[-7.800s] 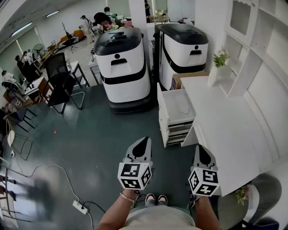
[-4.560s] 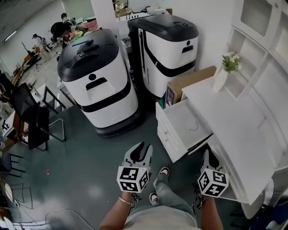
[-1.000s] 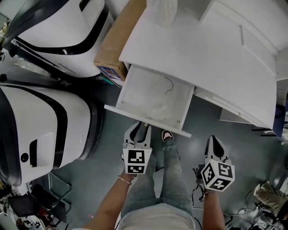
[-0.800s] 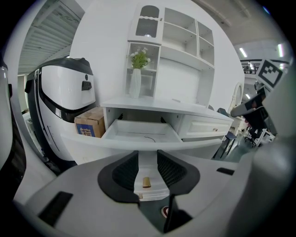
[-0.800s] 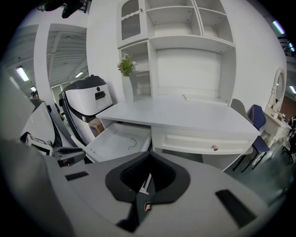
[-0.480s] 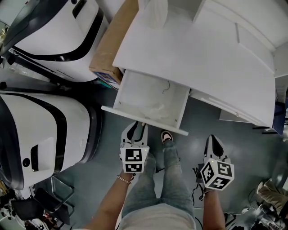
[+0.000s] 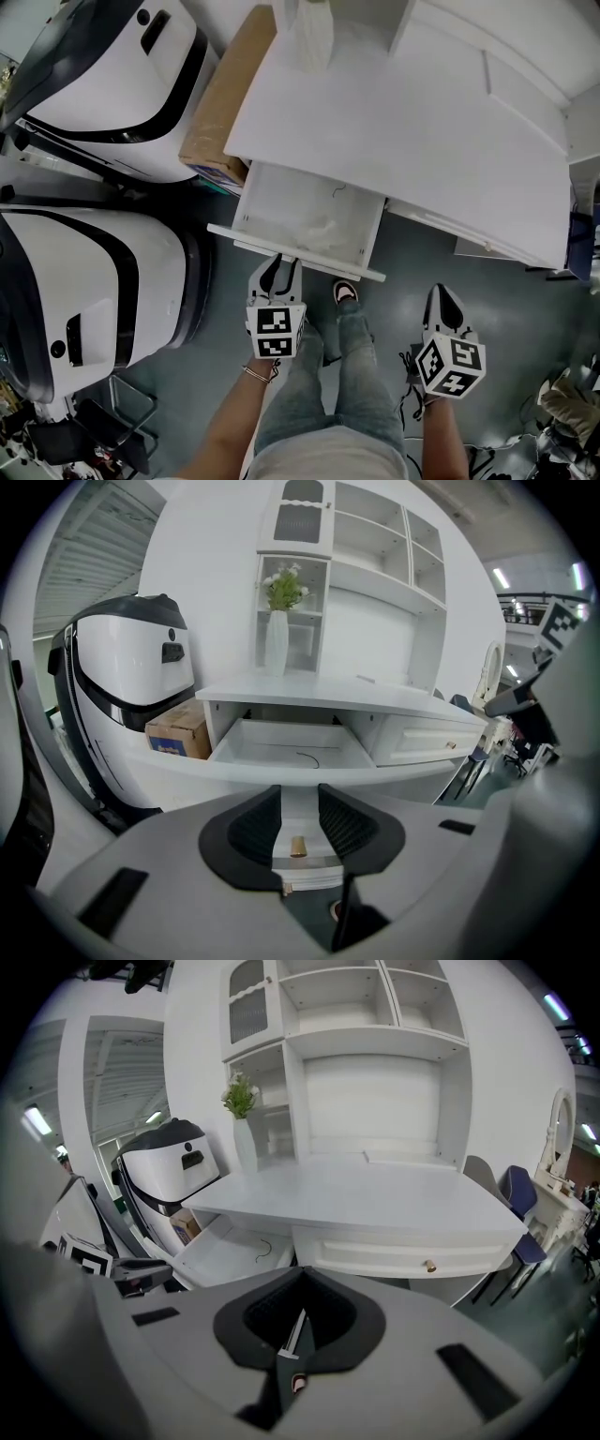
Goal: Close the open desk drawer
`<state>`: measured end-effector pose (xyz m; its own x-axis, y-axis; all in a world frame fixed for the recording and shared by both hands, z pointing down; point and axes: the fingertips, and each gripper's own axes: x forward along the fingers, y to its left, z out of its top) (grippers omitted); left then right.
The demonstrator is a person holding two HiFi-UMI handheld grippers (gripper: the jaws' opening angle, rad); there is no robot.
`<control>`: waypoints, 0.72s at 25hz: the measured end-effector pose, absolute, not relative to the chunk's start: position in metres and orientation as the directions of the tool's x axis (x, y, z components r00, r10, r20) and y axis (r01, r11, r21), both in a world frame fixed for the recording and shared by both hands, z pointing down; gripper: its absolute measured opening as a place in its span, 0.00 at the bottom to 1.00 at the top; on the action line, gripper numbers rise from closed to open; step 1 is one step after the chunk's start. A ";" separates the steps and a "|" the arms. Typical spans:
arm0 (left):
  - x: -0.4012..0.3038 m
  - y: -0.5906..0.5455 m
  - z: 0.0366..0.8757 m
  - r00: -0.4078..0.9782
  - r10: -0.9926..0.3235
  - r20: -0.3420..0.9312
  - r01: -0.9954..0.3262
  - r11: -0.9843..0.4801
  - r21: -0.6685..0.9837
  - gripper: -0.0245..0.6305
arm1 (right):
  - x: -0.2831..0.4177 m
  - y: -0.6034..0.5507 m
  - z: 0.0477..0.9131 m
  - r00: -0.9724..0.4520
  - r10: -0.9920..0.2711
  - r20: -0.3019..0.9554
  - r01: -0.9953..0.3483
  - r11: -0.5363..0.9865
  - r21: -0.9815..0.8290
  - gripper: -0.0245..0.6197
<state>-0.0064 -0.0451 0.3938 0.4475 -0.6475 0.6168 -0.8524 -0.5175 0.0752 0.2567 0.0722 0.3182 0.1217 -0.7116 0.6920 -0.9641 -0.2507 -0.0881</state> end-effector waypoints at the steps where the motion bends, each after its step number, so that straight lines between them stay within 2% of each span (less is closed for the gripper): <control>1: -0.005 -0.047 0.394 0.444 -0.649 0.618 -0.855 -0.514 0.075 0.24 | 0.259 0.072 0.318 0.122 -0.711 0.693 -0.964 -0.252 -0.088 0.05; 18: 0.017 -0.083 0.393 0.395 -0.682 0.615 -0.878 -0.478 0.034 0.24 | 0.297 0.049 0.321 0.091 -0.703 0.706 -0.969 -0.227 -0.102 0.05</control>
